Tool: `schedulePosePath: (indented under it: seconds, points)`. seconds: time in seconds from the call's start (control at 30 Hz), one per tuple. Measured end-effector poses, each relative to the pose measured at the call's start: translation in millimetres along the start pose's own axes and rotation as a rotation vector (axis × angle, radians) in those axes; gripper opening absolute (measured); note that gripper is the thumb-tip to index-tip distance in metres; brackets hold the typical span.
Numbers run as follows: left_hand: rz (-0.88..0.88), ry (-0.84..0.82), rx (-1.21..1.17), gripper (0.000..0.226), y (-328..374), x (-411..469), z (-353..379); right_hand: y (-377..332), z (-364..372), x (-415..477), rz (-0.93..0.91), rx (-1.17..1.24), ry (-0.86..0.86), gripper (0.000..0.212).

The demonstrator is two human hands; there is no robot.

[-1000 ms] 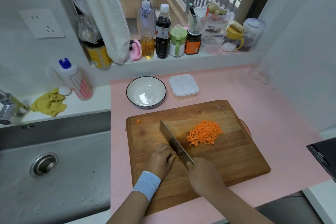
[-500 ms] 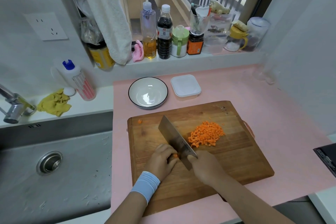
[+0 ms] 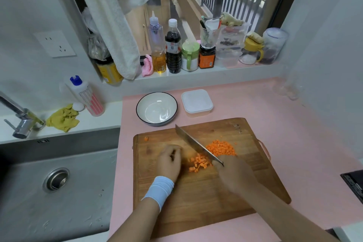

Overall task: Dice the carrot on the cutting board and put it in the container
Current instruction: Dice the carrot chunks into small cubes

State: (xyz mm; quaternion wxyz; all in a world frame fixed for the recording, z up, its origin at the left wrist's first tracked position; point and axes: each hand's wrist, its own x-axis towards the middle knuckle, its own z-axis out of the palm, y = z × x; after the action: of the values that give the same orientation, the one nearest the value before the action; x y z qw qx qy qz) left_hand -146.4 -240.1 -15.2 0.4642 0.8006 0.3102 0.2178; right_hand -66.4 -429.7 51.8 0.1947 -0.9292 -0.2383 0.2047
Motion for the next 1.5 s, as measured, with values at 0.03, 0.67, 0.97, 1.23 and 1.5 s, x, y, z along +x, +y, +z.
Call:
schedulePosePath:
  seconds: [0.03, 0.67, 0.97, 1.23, 1.5]
  points:
    - [-0.073, 0.096, -0.033, 0.02, 3.4, 5.5, -10.0, 4.7, -2.4, 0.9, -0.045, -0.05, 0.026, 0.027]
    - [-0.037, -0.529, 0.296, 0.043, 48.1, 22.6, 32.1, 49.0, -21.0, 18.5, -0.678, -0.657, 0.137, 0.042]
    - [-0.028, -0.646, 0.45, 0.055, 56.1, 29.5, 45.3, 58.5, -34.1, 21.1, -0.689, -0.6, 0.102, 0.046]
    - [-0.189, -0.131, 0.236, 0.04, 69.4, 64.1, 26.1, 92.5, -74.8, 25.7, -0.467, -0.27, 0.011, 0.034]
    - [-0.123, -0.279, 0.446, 0.041, 58.0, 40.8, 67.4, 118.0, -84.8, 52.0, 0.036, 0.041, 0.137, 0.028]
